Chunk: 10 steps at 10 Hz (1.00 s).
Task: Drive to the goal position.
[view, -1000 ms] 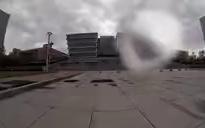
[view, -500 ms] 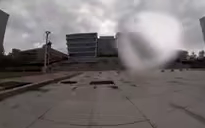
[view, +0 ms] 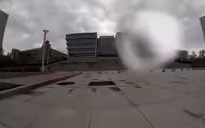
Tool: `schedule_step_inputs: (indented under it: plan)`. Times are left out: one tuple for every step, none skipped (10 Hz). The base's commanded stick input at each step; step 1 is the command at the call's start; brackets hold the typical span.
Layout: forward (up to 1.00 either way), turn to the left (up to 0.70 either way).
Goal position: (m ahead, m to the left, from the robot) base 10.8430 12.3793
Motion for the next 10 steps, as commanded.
schedule_step_inputs:
  plan:
    - [0.7,0.0]
    - [0.7,0.0]
    - [0.7,0.0]
    - [0.7,0.0]
    - [0.7,0.0]
    - [0.7,0.0]
    - [0.7,0.0]
    - [0.7,0.0]
    - [0.7,0.0]
    - [0.7,0.0]
